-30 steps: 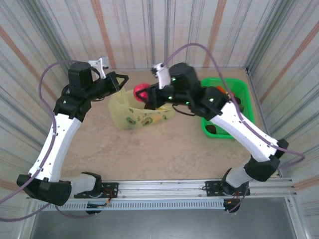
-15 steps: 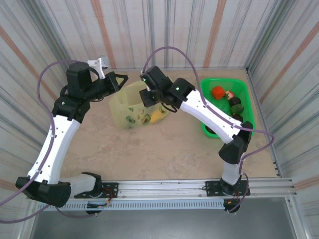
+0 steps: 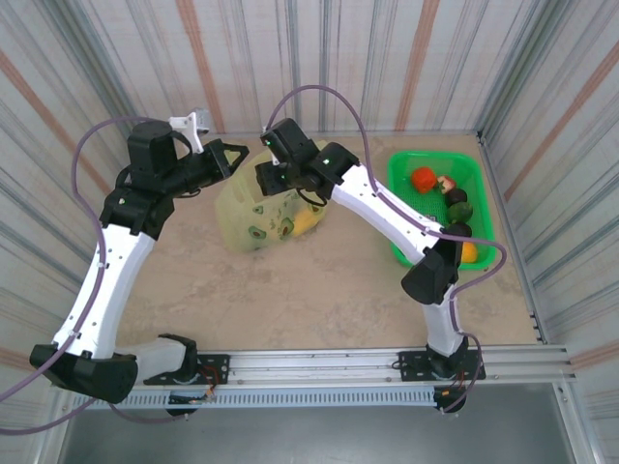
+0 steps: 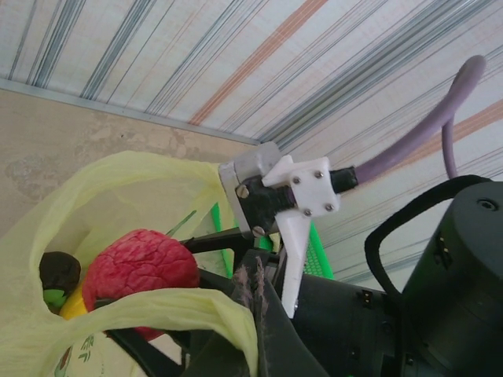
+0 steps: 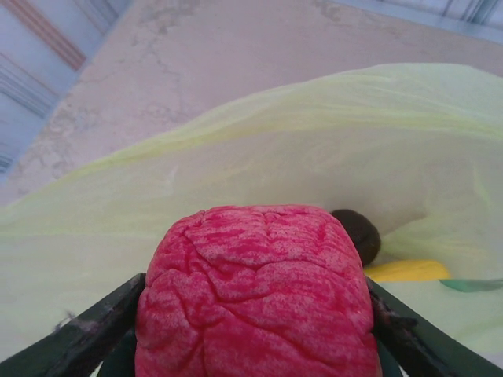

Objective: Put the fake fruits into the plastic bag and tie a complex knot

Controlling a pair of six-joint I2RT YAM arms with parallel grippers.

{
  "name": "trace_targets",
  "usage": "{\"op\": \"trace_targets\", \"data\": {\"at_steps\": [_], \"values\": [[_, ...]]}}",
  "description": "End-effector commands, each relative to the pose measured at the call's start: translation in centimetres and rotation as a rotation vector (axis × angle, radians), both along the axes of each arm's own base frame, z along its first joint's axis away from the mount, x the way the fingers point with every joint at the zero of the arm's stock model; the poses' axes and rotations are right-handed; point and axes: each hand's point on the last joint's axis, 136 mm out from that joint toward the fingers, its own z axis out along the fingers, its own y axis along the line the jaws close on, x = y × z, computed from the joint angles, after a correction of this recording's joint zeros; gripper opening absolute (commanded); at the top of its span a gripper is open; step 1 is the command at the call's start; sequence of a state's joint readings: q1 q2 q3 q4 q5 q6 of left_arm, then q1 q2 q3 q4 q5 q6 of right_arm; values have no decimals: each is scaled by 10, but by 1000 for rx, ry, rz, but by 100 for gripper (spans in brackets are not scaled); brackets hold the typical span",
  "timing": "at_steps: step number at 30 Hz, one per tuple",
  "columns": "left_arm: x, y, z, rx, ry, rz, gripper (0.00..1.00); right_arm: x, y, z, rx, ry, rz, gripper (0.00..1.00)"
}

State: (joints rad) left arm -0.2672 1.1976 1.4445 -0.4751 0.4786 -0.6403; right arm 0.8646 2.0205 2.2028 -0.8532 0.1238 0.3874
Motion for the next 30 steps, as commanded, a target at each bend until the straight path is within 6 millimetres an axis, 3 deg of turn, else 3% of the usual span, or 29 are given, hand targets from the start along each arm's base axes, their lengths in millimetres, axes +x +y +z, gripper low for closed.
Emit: {"op": "trace_targets", "data": {"at_steps": [1, 6, 13, 14, 16, 23, 27, 30], "values": [[-7, 3, 12, -8, -44, -1, 0, 1, 9, -19, 36, 61, -13, 78], [-8, 5, 10, 3, -45, 4, 0, -6, -3, -5, 65, 37, -22, 78], [-6, 6, 7, 12, -42, 9, 0, -40, -31, 53, 192, -42, 20, 55], [-5, 6, 5, 10, -36, 10, 0, -46, -37, 48, 187, -32, 23, 54], [-4, 4, 4, 6, -32, 6, 0, -57, -44, 61, 216, -46, 41, 52], [1, 4, 1, 8, -21, 13, 0, -97, -58, 127, 381, -105, 171, 52], [0, 4, 2, 10, -21, 15, 0, -101, -77, 157, 493, -107, 175, 52], [-2, 2, 1, 18, -20, 13, 0, -95, -101, 169, 571, -105, 139, 52]]}}
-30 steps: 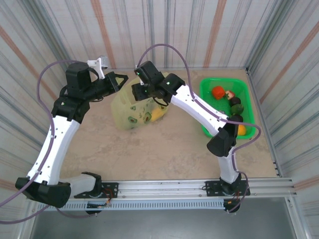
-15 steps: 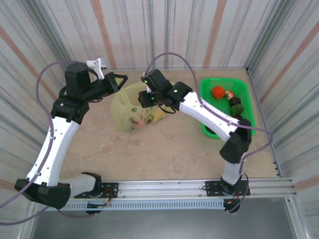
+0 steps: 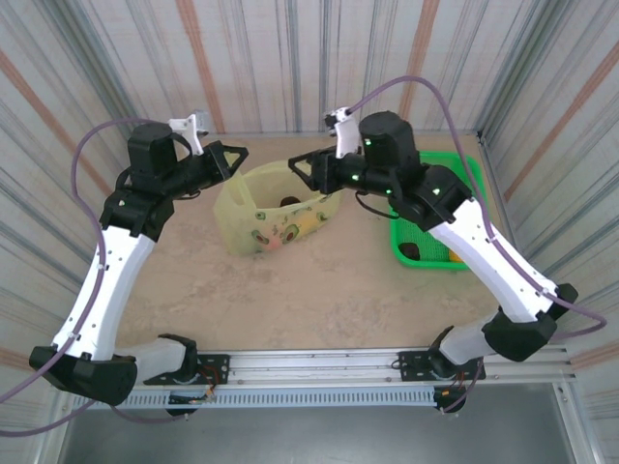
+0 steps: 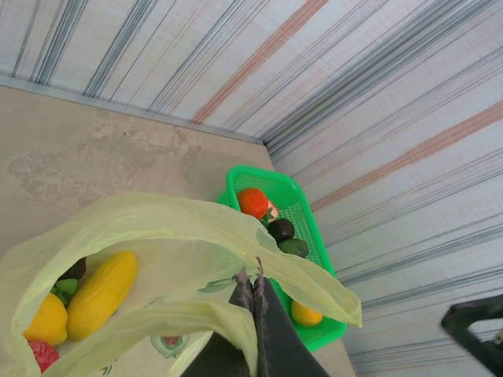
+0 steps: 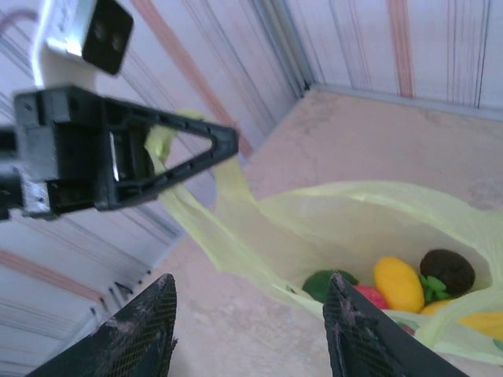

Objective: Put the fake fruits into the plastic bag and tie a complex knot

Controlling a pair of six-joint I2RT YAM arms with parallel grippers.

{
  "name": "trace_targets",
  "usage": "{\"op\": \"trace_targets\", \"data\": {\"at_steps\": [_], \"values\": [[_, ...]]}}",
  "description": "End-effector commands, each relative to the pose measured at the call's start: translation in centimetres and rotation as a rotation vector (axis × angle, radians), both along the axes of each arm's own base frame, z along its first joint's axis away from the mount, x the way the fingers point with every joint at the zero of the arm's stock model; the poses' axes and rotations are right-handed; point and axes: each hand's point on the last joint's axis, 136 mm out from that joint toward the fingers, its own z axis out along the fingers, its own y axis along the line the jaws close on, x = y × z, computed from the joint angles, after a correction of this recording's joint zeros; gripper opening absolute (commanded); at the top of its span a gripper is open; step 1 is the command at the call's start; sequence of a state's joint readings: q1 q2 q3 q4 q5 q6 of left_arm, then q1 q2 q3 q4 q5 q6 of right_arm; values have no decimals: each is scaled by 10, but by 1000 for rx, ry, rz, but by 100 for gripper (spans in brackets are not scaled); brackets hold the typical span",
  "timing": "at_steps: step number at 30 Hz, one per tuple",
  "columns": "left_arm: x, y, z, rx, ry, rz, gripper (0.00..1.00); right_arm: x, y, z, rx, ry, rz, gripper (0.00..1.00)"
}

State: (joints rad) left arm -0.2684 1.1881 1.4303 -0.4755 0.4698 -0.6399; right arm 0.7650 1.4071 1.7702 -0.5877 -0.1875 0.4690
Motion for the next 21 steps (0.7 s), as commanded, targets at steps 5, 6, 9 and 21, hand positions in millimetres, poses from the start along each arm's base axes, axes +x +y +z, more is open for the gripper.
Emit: {"op": "trace_targets", "data": {"at_steps": [5, 6, 9, 21], "values": [[-3, 0, 7, 15, -28, 5, 0, 22, -68, 4, 195, 90, -94, 52], [-4, -1, 8, 14, -30, 1, 0, 29, -82, -2, 210, 106, -135, 53], [-5, -5, 9, 12, -31, -10, 0, 57, -130, -38, 215, 194, -297, 55], [-11, -16, 9, 16, -43, -59, 0, 125, -287, -212, -194, 446, -850, 65]]}}
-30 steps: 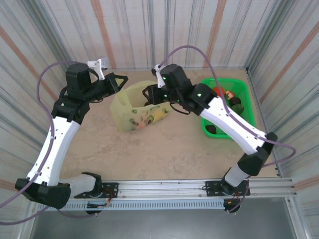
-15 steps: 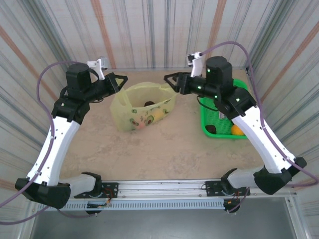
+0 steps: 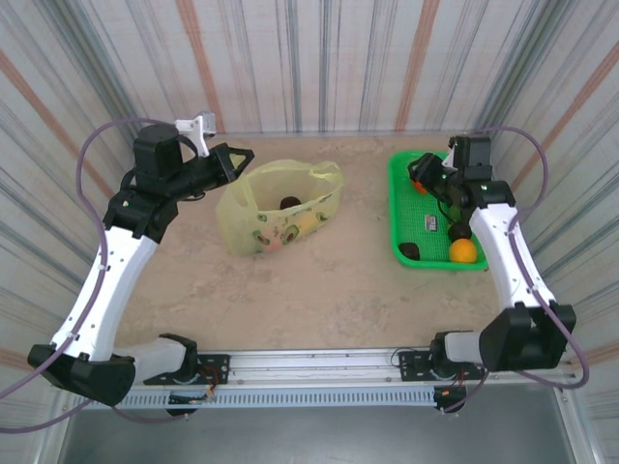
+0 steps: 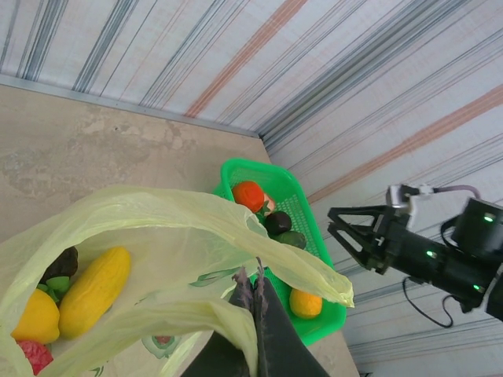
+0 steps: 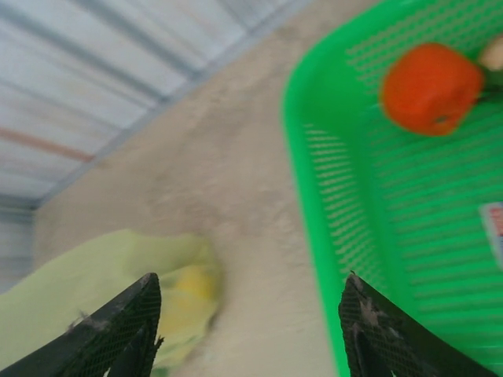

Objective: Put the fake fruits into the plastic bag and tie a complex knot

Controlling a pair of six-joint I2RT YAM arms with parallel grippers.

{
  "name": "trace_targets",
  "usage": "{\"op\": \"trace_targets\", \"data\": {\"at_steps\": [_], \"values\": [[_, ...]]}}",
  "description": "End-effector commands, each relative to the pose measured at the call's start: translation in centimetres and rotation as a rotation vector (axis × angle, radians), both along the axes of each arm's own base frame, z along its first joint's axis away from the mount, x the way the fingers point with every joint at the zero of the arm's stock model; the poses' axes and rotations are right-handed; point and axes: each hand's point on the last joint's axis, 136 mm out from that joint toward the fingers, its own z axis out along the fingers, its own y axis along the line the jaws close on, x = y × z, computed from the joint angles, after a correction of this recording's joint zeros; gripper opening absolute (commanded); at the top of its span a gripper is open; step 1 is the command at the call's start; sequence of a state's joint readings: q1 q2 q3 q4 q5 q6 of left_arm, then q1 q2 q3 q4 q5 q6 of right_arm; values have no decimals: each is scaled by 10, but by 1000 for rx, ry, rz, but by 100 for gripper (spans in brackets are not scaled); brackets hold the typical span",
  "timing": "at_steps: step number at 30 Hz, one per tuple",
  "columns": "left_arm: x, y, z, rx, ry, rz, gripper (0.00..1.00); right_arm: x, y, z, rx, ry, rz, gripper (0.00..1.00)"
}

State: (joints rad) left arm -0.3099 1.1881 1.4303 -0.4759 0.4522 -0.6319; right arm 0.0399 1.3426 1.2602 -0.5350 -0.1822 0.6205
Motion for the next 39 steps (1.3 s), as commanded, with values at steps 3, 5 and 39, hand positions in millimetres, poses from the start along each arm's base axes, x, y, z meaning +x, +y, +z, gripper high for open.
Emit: {"op": "trace_targets", "data": {"at_steps": [3, 5, 39], "values": [[-7, -7, 8, -5, -34, -45, 0, 33, -35, -45, -278, 112, 2, 69], [-7, -8, 5, -6, -28, -51, 0, 49, -43, -60, -362, 156, 29, 71], [-2, -9, -12, 53, 2, -65, 0, 141, -73, -159, -529, 291, 79, 71]]}}
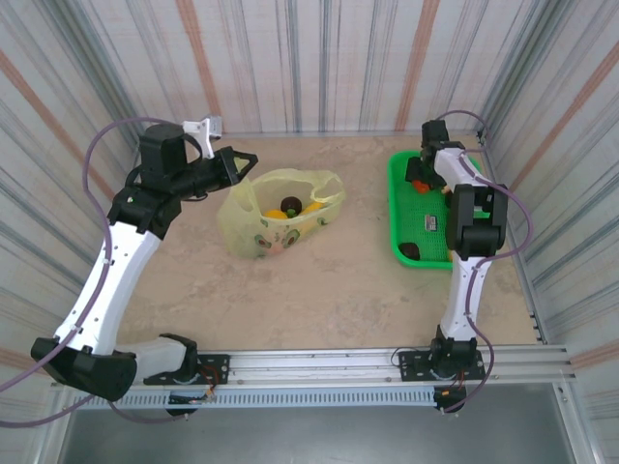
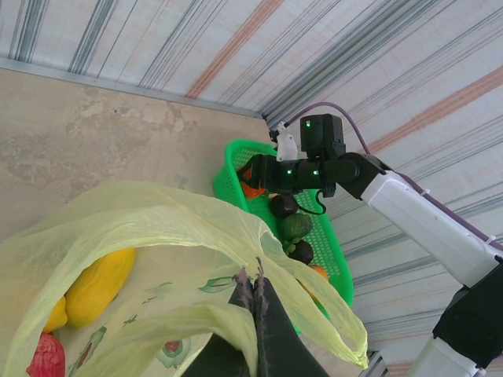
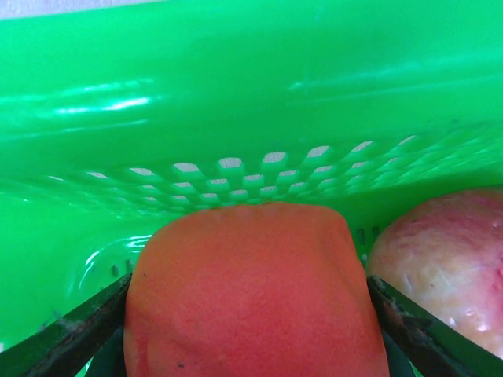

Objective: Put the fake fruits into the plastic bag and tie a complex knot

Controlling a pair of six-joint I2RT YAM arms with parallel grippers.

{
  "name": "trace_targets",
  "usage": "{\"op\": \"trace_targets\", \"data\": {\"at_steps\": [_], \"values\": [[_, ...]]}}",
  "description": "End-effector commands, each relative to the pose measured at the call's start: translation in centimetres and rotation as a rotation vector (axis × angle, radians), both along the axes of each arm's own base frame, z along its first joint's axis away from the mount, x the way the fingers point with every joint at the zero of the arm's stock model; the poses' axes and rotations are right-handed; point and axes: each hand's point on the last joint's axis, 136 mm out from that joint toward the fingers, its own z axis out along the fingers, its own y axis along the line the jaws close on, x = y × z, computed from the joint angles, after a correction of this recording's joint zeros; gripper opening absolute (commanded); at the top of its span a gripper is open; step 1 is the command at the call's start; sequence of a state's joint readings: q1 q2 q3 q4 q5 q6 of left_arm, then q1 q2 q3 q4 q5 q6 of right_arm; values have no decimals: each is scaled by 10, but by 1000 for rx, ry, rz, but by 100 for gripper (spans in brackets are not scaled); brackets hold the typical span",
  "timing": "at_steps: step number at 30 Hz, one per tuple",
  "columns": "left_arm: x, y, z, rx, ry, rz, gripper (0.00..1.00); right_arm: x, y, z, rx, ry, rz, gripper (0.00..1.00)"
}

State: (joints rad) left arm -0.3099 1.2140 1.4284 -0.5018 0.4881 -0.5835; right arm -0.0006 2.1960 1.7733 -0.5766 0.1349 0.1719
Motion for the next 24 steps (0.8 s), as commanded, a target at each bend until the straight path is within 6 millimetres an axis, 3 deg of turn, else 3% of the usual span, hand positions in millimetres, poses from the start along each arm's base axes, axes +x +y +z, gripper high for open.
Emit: {"op": "trace_targets", "data": {"at_steps": [1, 6, 12, 17, 24], "values": [[-3, -3, 1, 17, -20, -18, 0, -5, -5, 38, 2, -85, -35, 70], [-1, -2, 2, 19, -24, -12, 0, -26, -2, 97, 47, -217, -79, 69], [0, 1, 8, 12, -35, -2, 0, -63, 27, 159, 180, -338, -44, 70], [-1, 2, 8, 11, -38, 0, 0, -103, 94, 228, 493, -483, 137, 69], [-5, 4, 5, 8, -33, 4, 0, -173, 209, 322, 631, -595, 479, 66]]}}
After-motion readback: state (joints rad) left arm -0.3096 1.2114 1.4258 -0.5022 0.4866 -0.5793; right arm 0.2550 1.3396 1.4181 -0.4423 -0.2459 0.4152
